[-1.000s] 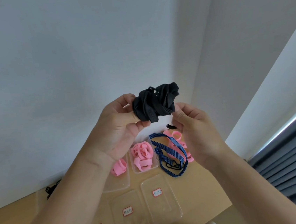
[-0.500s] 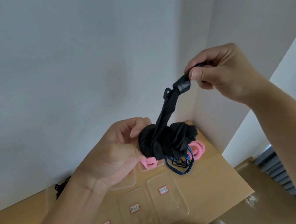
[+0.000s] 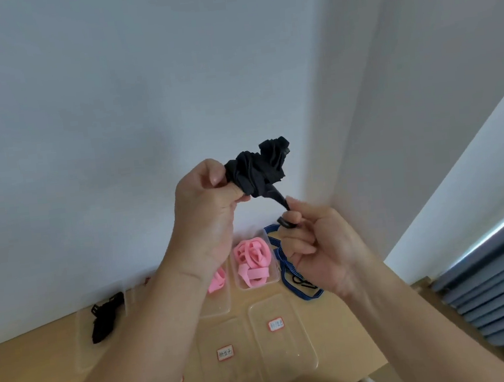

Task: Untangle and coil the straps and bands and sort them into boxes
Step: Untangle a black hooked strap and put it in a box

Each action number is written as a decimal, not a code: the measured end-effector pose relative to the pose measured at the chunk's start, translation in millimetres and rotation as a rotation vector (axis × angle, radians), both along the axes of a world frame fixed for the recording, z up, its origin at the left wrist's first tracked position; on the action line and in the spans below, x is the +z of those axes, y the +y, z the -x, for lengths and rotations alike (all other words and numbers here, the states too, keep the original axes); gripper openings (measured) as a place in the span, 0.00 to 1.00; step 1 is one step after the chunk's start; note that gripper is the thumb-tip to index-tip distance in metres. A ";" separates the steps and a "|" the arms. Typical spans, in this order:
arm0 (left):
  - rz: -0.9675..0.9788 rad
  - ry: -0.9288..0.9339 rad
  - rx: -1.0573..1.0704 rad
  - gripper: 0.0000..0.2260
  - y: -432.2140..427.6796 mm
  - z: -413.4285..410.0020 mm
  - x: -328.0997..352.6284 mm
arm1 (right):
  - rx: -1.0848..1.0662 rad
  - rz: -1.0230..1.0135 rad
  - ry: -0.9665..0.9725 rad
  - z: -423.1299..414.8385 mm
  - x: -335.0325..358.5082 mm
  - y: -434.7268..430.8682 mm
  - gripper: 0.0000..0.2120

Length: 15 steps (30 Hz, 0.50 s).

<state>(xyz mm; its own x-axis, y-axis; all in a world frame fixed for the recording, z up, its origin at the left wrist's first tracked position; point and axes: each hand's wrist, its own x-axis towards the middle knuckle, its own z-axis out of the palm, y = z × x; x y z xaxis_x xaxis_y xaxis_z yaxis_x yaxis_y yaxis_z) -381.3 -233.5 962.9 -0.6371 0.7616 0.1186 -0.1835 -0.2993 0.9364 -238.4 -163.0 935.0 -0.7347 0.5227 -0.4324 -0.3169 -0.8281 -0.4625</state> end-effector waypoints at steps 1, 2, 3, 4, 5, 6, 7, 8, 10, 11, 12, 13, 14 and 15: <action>0.032 0.101 0.054 0.22 1.9 -0.7 -5.1 | -0.017 0.096 0.025 -1.3 2.7 -5.0 0.14; 0.054 0.218 0.091 0.23 3.2 -1.6 -10.2 | -0.037 0.161 0.041 -3.2 5.2 -8.4 0.16; 0.068 0.345 0.119 0.25 4.0 -2.5 -15.5 | -0.062 0.206 0.047 -5.3 8.1 -11.1 0.16; 0.077 0.472 0.148 0.26 4.2 -4.2 -20.0 | -0.095 0.242 0.044 -7.4 10.9 -12.4 0.16; 0.075 0.587 0.175 0.28 3.2 -6.9 -23.0 | -0.124 0.276 0.033 -9.1 13.6 -13.1 0.16; 0.065 0.681 0.194 0.28 1.3 -10.2 -25.3 | -0.150 0.304 0.023 -10.2 14.8 -13.3 0.17; 0.049 0.744 0.205 0.27 -1.0 -13.9 -27.8 | -0.174 0.335 0.013 -11.0 16.2 -13.0 0.20; 0.034 0.773 0.209 0.27 -3.3 -16.7 -31.0 | -0.201 0.368 0.009 -11.9 16.5 -12.7 0.21; 0.019 0.768 0.199 0.27 -7.2 -20.0 -37.1 | -0.247 0.417 0.021 -12.4 17.4 -15.2 0.17; 0.019 0.752 0.192 0.28 -8.3 -20.7 -40.0 | -0.266 0.428 0.027 -12.7 17.1 -17.9 0.14; 0.022 0.729 0.184 0.28 -9.2 -21.5 -41.9 | -0.277 0.418 0.026 -12.4 16.5 -21.2 0.14; 0.024 0.697 0.174 0.27 -9.6 -22.6 -43.1 | -0.279 0.389 0.021 -12.0 16.4 -25.7 0.14; 0.027 0.664 0.163 0.27 -10.2 -24.7 -43.3 | -0.282 0.346 0.007 -11.1 15.5 -29.9 0.15; 0.027 0.636 0.155 0.26 -11.2 -27.5 -43.1 | -0.281 0.286 -0.020 -9.9 15.8 -34.4 0.15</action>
